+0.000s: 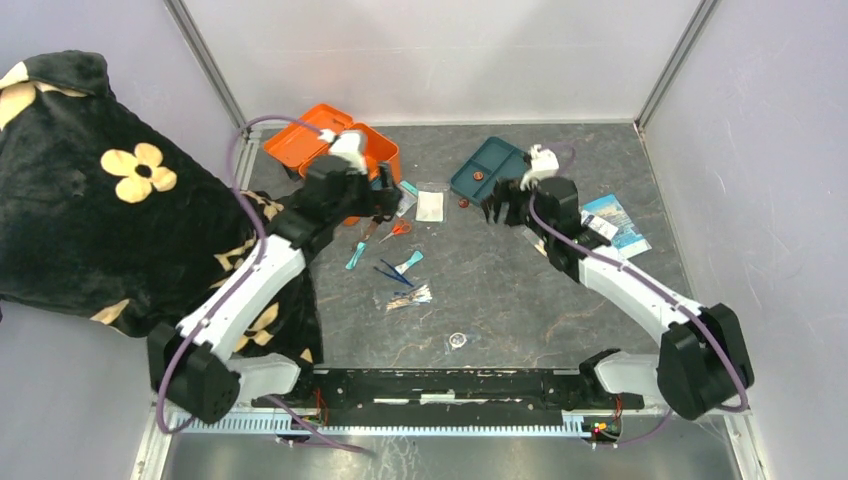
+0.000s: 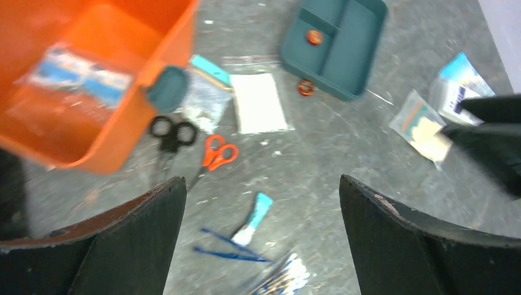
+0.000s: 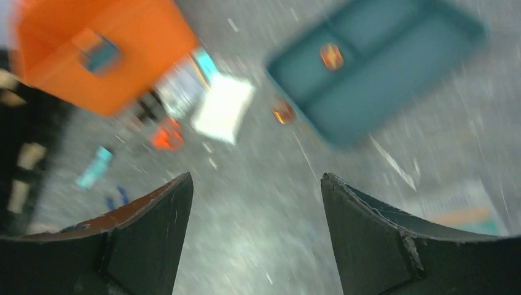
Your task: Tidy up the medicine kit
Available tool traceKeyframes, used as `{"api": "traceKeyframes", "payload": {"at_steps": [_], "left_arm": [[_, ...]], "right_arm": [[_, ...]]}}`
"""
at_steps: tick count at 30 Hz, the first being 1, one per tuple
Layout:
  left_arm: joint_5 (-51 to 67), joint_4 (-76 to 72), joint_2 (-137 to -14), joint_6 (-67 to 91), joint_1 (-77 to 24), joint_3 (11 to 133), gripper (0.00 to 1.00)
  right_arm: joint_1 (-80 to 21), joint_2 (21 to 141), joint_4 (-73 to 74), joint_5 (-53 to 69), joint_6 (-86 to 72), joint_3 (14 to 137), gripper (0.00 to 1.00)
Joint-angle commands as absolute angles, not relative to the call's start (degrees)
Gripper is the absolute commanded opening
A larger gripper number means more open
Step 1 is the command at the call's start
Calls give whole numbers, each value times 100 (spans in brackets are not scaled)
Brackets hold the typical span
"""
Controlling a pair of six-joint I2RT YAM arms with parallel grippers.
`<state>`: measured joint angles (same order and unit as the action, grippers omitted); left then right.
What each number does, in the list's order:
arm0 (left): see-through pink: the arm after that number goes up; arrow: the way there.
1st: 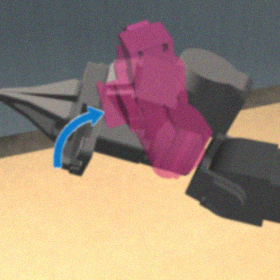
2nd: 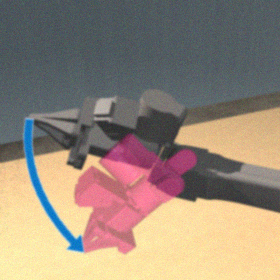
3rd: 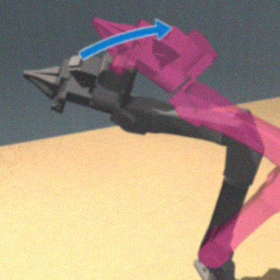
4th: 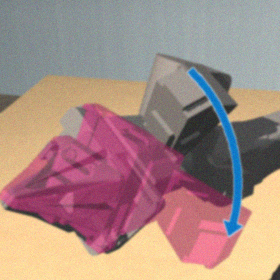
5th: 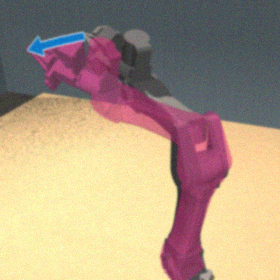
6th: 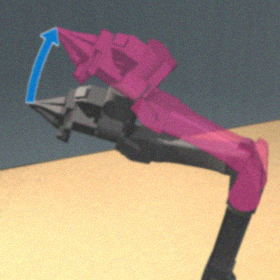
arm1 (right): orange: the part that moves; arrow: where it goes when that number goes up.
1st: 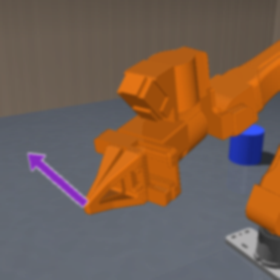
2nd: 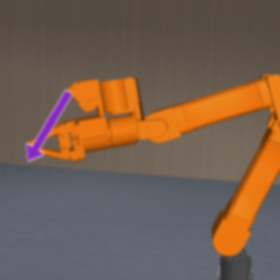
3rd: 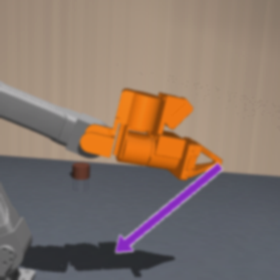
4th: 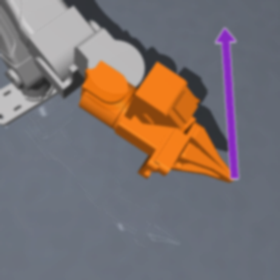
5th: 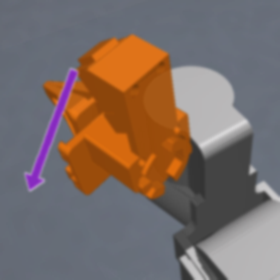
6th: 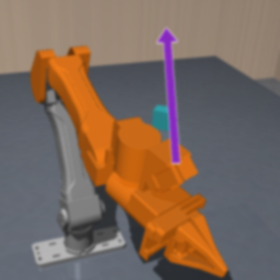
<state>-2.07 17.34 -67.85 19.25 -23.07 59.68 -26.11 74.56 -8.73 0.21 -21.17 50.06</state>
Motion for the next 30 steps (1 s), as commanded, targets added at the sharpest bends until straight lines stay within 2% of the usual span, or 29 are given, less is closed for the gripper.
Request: {"api": "traceKeyframes", "payload": {"at_steps": [1, 6, 8, 15, 24, 30], "left_arm": [[-452, 1604, -7682, 2317, -2831, 6622, 100], [-164, 1357, -9050, 2451, -2888, 7005, 95], [-31, 1338, -9624, 2291, -2898, 7384, 90], [19, 1152, -11258, 1829, -2909, 8286, 86], [-205, 1424, -12334, 1635, -2875, 9297, 74], [-526, 1687, -12463, 1591, -2865, 9361, 70]], "right_arm": [[-2380, 6818, -294, -501, -1985, 3881, 82], [-2328, 5968, -185, -191, -1837, 2916, 78], [-2322, 5694, -222, -16, -1831, 2637, 76], [-2328, 5260, -18, 476, -1618, 2396, 68], [-2323, 4990, 158, 602, -1586, 2167, 66], [-2327, 4898, 166, 584, -1617, 2179, 65]]}}
